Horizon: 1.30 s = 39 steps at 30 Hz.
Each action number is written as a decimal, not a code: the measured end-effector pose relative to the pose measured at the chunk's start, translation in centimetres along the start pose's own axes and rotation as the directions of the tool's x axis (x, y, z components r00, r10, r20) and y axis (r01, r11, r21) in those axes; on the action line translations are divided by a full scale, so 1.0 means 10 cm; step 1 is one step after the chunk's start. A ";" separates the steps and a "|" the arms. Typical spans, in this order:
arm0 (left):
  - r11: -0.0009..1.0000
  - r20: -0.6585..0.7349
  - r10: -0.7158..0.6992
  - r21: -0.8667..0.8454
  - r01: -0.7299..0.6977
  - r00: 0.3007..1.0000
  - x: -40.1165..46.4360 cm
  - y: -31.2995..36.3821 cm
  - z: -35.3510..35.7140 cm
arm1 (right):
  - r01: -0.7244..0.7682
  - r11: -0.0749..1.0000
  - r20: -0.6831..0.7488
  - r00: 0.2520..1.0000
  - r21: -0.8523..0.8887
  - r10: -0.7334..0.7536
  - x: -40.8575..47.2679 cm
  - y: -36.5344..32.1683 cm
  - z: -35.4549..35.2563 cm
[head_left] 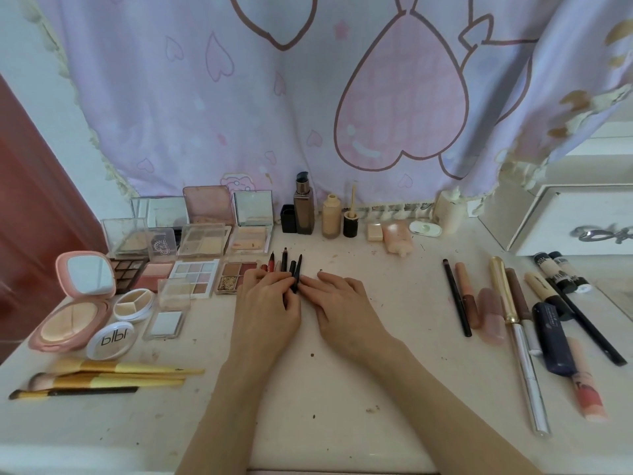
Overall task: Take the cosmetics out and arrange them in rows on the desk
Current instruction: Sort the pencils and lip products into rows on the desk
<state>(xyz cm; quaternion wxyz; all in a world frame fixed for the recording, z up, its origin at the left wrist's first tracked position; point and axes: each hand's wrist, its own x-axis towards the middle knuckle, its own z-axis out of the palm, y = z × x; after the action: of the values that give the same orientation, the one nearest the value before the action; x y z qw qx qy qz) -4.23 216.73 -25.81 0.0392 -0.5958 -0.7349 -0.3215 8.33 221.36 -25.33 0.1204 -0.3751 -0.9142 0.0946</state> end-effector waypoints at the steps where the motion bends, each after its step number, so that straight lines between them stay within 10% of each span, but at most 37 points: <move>1: 1.000 0.004 -0.006 0.002 0.006 1.000 0.00 -0.01 0.00 | -0.002 1.000 -0.004 1.000 0.010 0.002 0.00 0.01 0.00; 9: 0.987 0.069 0.159 0.021 -0.161 0.985 0.01 0.15 -0.04 | -0.116 0.955 -0.179 0.969 0.275 0.170 -0.18 0.24 -0.25; 17: 0.935 0.378 0.345 -0.062 -0.348 0.859 -0.15 0.58 0.23 | -0.571 0.819 -0.230 0.806 -0.059 0.545 -0.59 0.89 -0.79; 29: 0.942 0.421 0.330 -0.083 -0.326 0.845 -0.18 0.57 0.18 | -0.660 0.710 -0.146 0.750 -0.247 0.646 -0.50 0.93 -0.82; 34: 0.956 0.357 0.279 -0.193 -0.222 0.891 -0.21 0.57 0.14 | -0.603 0.732 -0.189 0.716 0.316 0.672 -0.48 0.74 -0.92; 39: 0.851 0.295 0.175 -0.526 0.007 0.939 -0.21 0.61 0.05 | -0.342 0.328 0.020 0.719 0.881 0.695 -0.52 0.40 -0.83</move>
<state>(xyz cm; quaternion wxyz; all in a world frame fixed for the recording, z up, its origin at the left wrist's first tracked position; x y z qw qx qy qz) 1.99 215.64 -24.54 -0.2331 -0.6615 -0.5895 -0.4007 17.01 221.14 -19.31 0.4129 -0.5562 -0.5357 0.4830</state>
